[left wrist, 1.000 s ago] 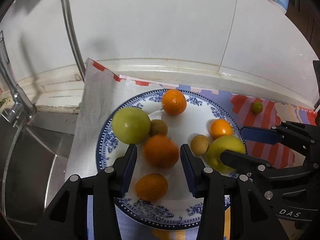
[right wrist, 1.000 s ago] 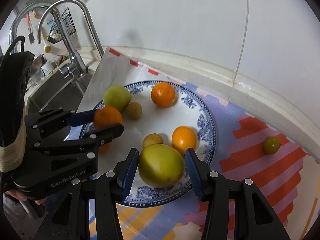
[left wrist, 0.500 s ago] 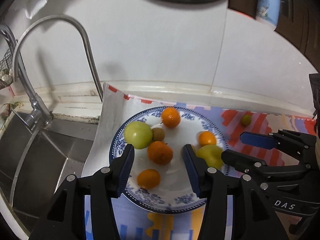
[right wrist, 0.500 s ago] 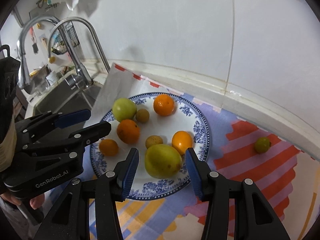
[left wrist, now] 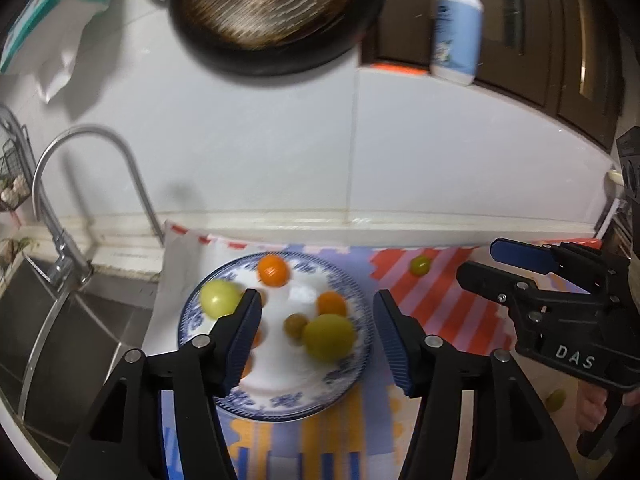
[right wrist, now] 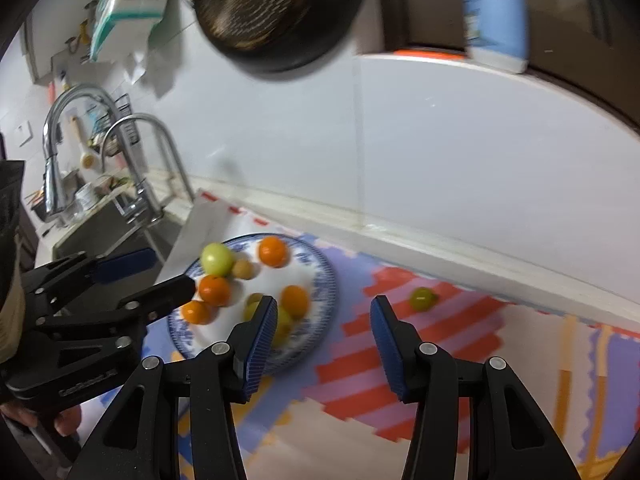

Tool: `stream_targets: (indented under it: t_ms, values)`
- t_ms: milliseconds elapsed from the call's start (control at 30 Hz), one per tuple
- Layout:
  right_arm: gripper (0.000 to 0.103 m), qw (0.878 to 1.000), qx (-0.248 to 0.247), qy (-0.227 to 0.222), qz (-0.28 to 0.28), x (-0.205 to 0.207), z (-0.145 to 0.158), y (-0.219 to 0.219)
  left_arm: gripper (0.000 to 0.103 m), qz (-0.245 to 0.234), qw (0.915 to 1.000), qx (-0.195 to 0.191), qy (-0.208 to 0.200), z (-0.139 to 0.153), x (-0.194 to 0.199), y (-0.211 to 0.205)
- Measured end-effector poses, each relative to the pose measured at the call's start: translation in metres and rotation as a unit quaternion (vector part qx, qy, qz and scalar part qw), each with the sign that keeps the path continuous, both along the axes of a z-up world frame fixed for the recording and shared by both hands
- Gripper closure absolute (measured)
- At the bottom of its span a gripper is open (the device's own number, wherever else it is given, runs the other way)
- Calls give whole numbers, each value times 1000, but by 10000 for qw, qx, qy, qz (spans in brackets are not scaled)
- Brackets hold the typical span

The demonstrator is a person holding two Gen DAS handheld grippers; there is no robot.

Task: Organize fruits
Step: 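Move both open grippers back from the plate toward the small green fruits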

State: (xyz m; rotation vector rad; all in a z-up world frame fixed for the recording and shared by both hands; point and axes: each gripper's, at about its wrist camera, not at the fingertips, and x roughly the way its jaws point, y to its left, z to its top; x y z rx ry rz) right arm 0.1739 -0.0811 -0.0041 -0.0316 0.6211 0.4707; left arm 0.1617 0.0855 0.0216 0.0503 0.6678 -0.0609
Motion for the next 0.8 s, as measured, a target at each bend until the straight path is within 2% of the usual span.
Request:
stream_targets:
  t_ms: [433,800]
  values:
    - [53,9966,-32,-288,-773,-5,18,-70,36,-574,9978,103,-311,15,8,-59]
    - [53,9888,-210,-283,-1448,-8,12,-104,36,-895,9956,91,-250,6,18,-87]
